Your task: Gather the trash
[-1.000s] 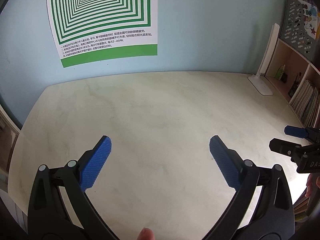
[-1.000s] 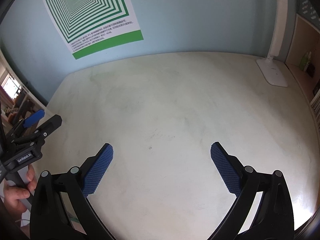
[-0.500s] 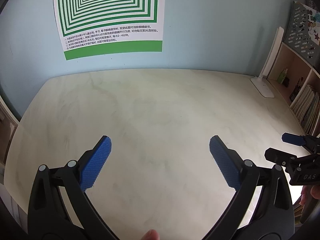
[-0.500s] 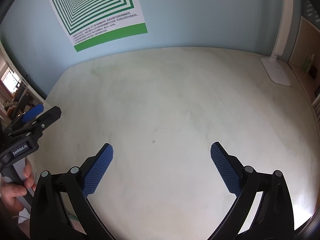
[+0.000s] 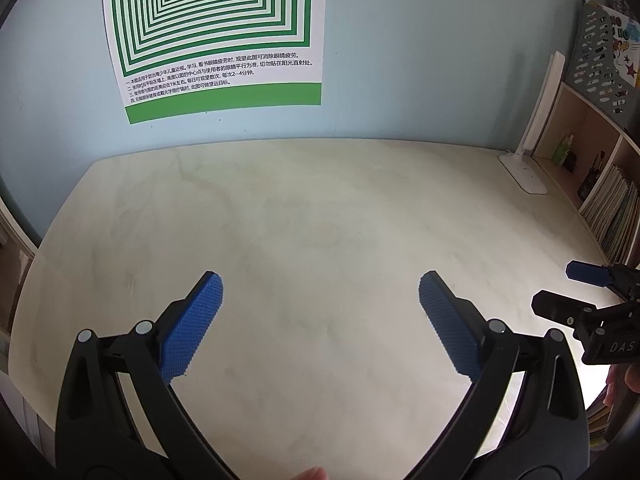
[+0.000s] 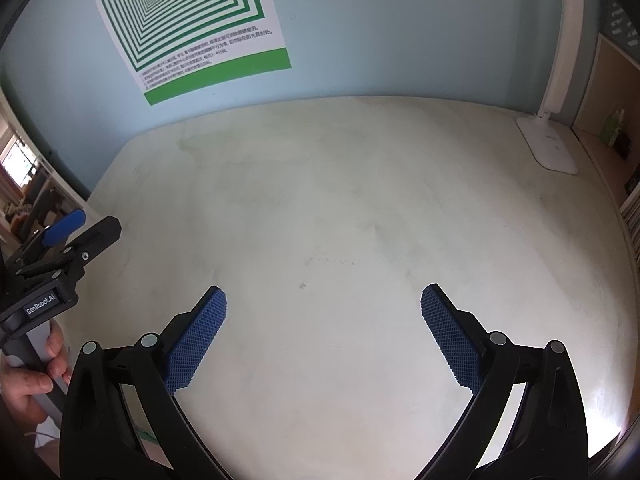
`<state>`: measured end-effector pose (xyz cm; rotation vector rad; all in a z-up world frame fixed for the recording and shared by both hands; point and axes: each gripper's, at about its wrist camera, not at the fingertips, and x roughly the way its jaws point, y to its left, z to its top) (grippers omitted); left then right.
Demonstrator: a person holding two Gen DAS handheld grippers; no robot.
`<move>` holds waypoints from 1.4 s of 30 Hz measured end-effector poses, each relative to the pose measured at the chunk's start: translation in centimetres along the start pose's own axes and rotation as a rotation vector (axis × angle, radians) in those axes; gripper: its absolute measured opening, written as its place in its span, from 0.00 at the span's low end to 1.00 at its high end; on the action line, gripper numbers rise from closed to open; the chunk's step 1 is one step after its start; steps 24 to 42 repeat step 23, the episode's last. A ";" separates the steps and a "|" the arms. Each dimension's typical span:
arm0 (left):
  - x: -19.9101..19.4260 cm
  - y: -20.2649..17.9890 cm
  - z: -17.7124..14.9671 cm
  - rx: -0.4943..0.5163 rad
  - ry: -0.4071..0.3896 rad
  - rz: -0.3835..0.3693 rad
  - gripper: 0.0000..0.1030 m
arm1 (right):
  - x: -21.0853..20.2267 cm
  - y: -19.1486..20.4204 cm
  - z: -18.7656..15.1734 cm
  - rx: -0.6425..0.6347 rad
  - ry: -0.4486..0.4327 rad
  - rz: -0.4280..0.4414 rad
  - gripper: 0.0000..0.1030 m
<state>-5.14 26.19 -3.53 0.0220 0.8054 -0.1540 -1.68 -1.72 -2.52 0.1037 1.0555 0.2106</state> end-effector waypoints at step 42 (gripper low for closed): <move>1.2 0.7 0.5 -0.032 0.082 0.001 0.93 | -0.1 -0.5 -0.1 0.019 0.001 -0.025 0.94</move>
